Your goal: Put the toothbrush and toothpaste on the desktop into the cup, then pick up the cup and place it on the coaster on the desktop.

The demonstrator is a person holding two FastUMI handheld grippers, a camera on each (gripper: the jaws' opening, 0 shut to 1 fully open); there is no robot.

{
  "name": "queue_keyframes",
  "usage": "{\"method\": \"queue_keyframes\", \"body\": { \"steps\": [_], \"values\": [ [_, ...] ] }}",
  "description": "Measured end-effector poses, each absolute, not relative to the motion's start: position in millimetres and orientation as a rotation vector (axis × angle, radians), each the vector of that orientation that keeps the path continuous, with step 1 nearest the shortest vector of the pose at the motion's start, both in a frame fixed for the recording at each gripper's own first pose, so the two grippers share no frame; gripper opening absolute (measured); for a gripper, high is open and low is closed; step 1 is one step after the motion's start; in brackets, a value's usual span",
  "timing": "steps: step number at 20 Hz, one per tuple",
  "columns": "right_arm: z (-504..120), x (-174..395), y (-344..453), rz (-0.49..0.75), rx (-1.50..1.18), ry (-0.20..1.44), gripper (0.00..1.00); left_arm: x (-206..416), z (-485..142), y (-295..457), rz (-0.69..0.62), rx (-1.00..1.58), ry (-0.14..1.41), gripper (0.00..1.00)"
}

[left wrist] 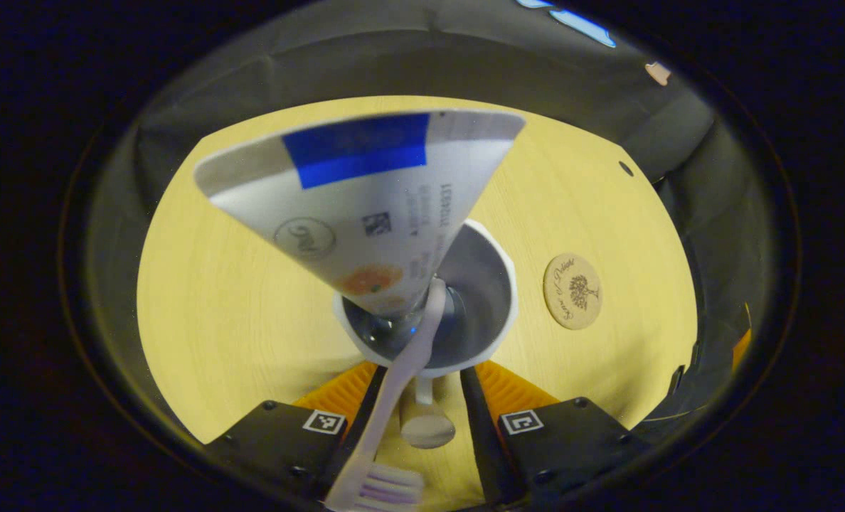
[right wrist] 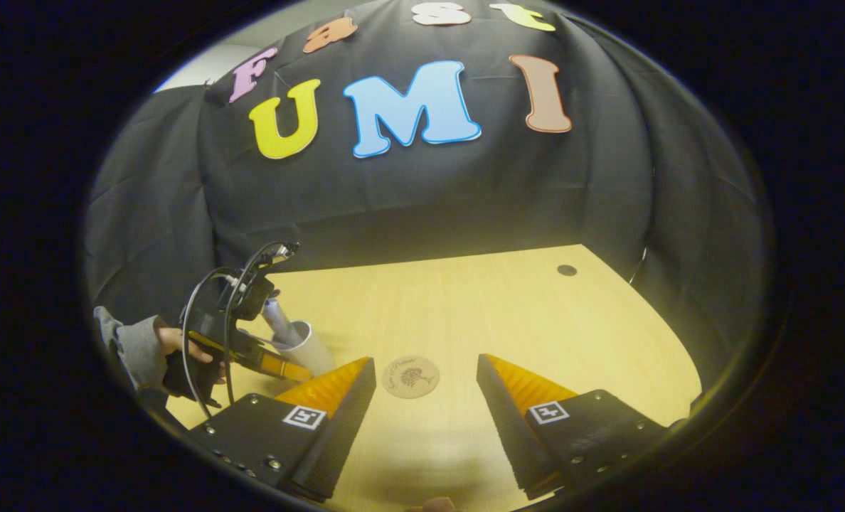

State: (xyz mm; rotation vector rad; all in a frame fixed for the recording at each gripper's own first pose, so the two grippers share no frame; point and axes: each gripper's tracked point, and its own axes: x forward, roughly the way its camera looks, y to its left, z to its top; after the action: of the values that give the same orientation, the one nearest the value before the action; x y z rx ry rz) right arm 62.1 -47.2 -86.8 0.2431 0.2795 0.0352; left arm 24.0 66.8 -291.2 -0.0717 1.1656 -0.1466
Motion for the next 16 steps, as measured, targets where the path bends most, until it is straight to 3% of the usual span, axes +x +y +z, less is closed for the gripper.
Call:
{"method": "queue_keyframes", "body": {
  "steps": [2, 3, 4, 6, 12, 16],
  "values": [
    [-96, 61, -52, 0.031, 0.265, 0.298, 0.84, 24, -293, 68, -0.140, -0.069, 1.175, 0.46],
    [-97, 61, -52, 0.030, 0.280, 0.303, 0.84, 24, -294, 68, -0.137, -0.060, 1.173, 0.43],
    [-98, 61, -51, 0.028, 0.286, 0.306, 0.88, 23, -292, 68, -0.136, -0.057, 1.171, 0.49],
    [-99, 60, -54, 0.021, 0.294, 0.309, 0.88, 26, -290, 68, -0.126, -0.046, 1.138, 0.41],
    [-97, 59, -64, 0.005, 0.306, 0.302, 0.88, 22, -283, 35, -0.185, -0.047, 1.095, 0.41],
    [-98, 51, -79, -0.013, 0.315, 0.294, 0.88, 20, -266, -35, -0.302, 0.016, 1.085, 0.41]
  ]
}}
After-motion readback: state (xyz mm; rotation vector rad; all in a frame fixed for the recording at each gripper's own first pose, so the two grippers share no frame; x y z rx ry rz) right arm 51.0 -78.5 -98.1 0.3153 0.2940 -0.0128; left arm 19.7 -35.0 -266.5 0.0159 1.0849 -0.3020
